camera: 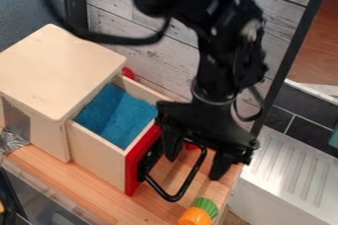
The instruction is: OPEN A SMALL BOX
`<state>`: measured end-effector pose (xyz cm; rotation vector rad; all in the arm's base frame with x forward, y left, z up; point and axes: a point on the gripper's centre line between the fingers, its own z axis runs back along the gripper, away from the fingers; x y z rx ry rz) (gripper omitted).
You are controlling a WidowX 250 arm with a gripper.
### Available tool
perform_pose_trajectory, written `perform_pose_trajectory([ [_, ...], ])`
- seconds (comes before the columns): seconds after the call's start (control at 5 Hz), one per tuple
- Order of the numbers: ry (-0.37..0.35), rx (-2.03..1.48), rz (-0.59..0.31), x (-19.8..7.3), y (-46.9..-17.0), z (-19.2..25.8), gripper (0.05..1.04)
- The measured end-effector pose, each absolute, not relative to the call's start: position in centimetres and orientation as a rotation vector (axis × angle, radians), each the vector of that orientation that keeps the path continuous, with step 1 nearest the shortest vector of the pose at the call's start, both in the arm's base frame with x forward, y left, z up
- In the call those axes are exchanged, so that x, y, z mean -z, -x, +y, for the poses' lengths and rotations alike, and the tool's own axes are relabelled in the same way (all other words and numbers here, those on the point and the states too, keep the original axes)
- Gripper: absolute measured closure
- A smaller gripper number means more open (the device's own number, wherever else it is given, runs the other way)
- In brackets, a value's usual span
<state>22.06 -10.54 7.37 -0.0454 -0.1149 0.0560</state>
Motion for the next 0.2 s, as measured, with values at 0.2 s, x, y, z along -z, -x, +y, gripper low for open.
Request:
perform_pose_trajectory([
  [0.2, 0.044, -0.019, -0.16, -10.18, -20.15, -9.95, 0.08],
])
